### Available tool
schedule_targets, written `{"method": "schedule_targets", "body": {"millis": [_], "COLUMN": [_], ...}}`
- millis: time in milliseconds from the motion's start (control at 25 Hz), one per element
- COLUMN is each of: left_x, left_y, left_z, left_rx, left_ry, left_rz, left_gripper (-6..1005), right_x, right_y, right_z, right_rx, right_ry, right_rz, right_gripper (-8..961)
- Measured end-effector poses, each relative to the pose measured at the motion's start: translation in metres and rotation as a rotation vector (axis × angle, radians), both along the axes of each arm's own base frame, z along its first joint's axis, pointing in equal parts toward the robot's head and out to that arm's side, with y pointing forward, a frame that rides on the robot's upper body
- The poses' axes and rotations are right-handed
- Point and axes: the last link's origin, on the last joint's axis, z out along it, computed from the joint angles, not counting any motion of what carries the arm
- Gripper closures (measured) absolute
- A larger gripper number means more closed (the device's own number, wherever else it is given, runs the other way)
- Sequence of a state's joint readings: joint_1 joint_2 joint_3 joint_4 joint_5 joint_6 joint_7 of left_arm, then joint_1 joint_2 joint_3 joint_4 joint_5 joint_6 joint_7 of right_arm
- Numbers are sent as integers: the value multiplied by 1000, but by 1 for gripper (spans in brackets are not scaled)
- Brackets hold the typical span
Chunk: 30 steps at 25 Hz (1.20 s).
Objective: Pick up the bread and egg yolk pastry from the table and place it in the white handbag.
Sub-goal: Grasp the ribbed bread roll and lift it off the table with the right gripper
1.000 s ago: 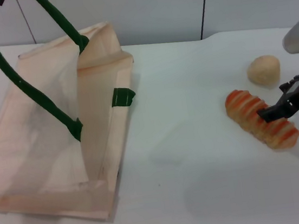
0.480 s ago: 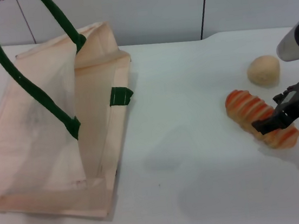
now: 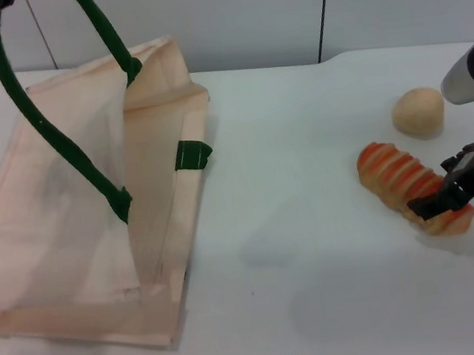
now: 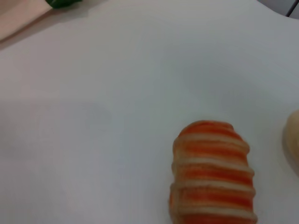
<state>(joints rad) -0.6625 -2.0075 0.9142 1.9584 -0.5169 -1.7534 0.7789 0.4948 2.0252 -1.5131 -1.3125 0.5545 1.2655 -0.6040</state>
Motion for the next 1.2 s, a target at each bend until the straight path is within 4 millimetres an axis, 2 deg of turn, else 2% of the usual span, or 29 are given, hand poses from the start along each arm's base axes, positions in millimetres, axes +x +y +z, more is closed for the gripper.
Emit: {"method": "schedule_targets", "body": {"millis": [1200], "left_x": [1], "left_y": [0], "left_z": [-2], "left_rx": [-4], "left_ry": [0], "left_rz": [-2], "left_gripper": [877], "right_x": [12], "right_y": [10], "right_z": [-14], "right_rx": [-30], "right_ry": [-28], "right_rz": [-44], "right_gripper": [123]}}
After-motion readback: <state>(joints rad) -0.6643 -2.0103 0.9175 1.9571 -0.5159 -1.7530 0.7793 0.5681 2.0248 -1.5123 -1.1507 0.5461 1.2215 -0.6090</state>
